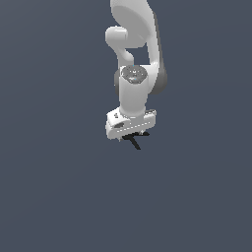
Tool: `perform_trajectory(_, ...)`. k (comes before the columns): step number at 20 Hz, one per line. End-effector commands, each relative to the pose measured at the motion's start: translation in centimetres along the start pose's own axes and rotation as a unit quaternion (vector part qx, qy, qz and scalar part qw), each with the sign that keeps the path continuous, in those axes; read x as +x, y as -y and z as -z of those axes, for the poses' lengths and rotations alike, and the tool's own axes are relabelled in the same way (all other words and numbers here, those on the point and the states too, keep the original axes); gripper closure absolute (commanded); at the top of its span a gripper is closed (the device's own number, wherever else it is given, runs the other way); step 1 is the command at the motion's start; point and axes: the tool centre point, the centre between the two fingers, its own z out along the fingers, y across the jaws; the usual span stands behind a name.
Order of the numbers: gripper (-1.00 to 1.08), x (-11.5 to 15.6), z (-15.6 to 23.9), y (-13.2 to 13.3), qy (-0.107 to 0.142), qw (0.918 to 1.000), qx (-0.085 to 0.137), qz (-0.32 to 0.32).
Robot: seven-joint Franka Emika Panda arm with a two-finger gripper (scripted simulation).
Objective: Pick up the object and move it to a goal position.
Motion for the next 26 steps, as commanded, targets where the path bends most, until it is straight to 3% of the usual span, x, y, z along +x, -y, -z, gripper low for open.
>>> perform_trajectory(1, -0.92, -0.8, -0.9, 0.3, 0.002, 0.9994, 0.000, 0.036)
perform_trajectory(8, -0.92, -3.2, -3.3, 1.4, 0.006, 0.9903, 0.001, 0.139)
perform_trajectory(17, -0.92, -6.1, -5.8, 3.0, 0.008, 0.9660, 0.006, 0.258)
perform_trajectory(26, -0.92, -7.8, -7.0, 3.9, 0.008, 0.9470, 0.010, 0.321)
